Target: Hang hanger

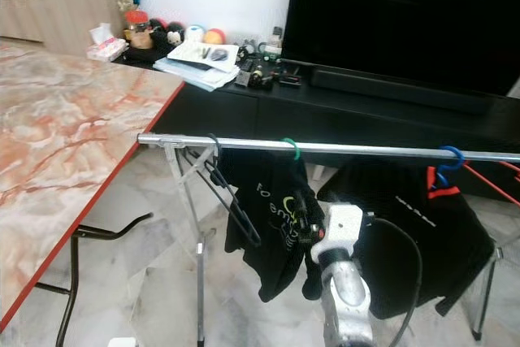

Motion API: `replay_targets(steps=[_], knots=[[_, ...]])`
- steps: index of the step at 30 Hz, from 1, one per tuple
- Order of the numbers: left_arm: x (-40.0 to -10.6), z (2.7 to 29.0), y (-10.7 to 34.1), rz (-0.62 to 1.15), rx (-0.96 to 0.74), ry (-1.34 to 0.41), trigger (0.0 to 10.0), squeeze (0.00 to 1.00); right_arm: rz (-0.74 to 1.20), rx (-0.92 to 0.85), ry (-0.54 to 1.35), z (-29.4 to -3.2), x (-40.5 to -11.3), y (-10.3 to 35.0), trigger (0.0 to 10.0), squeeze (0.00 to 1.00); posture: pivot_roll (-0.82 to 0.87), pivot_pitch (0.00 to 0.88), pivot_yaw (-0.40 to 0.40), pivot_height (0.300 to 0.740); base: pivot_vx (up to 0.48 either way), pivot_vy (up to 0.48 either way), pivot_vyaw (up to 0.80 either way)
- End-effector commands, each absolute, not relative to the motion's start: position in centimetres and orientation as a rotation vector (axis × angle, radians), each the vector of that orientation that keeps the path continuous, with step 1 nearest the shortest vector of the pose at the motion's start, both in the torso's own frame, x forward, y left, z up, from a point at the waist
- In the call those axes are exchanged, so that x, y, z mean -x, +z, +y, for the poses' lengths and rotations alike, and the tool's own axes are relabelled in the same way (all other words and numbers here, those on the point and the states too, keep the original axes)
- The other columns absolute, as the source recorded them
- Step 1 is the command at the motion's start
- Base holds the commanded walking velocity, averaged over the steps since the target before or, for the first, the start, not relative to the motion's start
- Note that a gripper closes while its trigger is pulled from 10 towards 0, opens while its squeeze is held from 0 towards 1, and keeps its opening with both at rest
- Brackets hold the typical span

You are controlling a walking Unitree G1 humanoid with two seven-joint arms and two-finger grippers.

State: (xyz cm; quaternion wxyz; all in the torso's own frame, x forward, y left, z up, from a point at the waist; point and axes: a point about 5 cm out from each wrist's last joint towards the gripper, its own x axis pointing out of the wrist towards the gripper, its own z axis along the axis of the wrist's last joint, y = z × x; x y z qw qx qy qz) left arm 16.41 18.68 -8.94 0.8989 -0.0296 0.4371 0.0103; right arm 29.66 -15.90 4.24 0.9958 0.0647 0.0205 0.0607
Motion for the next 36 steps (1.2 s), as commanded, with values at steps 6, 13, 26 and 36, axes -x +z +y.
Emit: replay_targets(steps=[6, 13, 26, 36], knots=[[-14.9, 18.5, -9.7, 0.971, 0.074, 0.033, 10.0, 0.0, 0.169, -0.142, 0.038, -16.7, -27.5, 1.7, 10.0, 0.0, 0.09, 0.096, -0.104, 0.74, 0.0, 0.0, 0.0], [-14.8, 18.8, -9.7, 0.978, 0.058, 0.033, 10.0, 0.0, 0.204, -0.147, -0.196, -19.6, -25.9, 1.0, 10.0, 0.0, 0.06, 0.104, -0.086, 0.74, 0.0, 0.0, 0.0], [-14.4, 19.6, -9.6, 0.923, 0.081, 0.201, 10.0, 0.0, 0.221, -0.159, -0.169, -18.5, -25.5, 1.0, 10.0, 0.0, 0.09, 0.096, -0.091, 0.74, 0.0, 0.0, 0.0], [-15.2, 19.8, -8.7, 0.761, 0.061, 0.259, 10.0, 0.0, 0.213, -0.155, -0.147, -18.5, -25.9, 1.5, 10.0, 0.0, 0.09, 0.075, -0.091, 0.74, 0.0, 0.0, 0.0]])
